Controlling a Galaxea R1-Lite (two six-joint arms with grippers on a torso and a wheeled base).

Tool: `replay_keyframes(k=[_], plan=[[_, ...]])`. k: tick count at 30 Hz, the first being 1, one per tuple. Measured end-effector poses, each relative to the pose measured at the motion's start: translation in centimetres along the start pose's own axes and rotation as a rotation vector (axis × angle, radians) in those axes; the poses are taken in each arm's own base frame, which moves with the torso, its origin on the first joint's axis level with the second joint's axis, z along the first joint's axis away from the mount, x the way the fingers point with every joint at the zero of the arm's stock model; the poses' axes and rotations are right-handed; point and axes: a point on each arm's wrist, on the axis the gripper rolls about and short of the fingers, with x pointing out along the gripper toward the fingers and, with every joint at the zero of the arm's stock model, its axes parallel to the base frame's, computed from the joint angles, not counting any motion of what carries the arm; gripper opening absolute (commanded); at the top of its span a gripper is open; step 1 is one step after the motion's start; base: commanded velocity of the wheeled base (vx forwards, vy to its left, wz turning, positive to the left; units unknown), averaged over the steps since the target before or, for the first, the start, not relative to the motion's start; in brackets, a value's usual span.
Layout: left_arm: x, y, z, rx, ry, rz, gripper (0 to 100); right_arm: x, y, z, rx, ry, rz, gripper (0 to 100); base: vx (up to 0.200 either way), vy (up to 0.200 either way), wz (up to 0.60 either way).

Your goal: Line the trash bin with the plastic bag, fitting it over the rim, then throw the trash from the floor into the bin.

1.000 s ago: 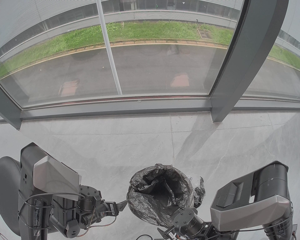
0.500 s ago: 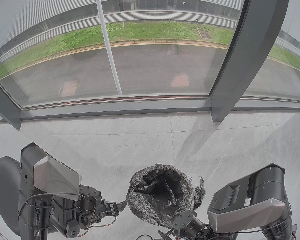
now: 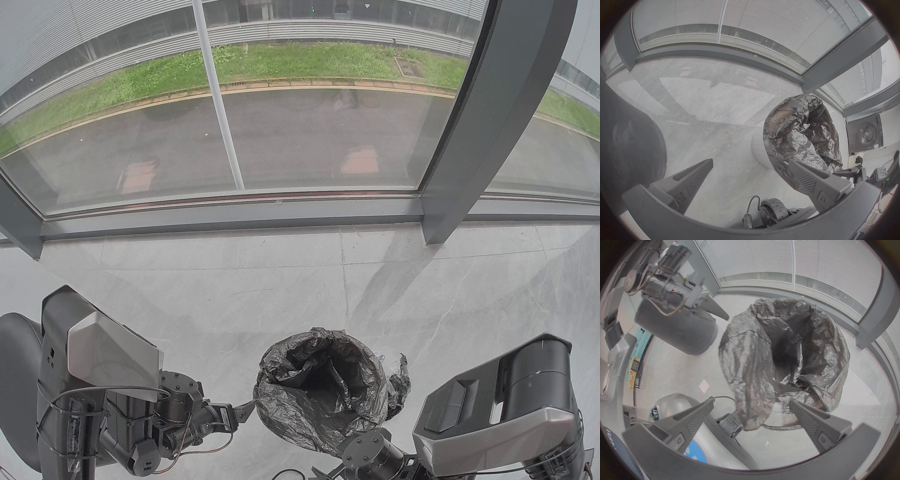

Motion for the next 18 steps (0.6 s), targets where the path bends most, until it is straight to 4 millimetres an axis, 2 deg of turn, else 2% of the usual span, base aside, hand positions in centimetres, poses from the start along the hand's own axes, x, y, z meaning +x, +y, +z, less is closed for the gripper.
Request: replay_keyframes(k=[8, 18], plan=[[0.0, 0.0, 0.0, 0.001, 0.001, 0.000, 100, -1.6, 1.8, 0.1, -0.024, -0.082, 0.065, 100, 0.000, 0.000, 0.00], [0.0, 0.0, -0.1, 0.002, 0.002, -0.001, 100, -1.2, 2.7, -0.5, -0.048, -0.067, 0.107, 100, 0.000, 0.000, 0.00]])
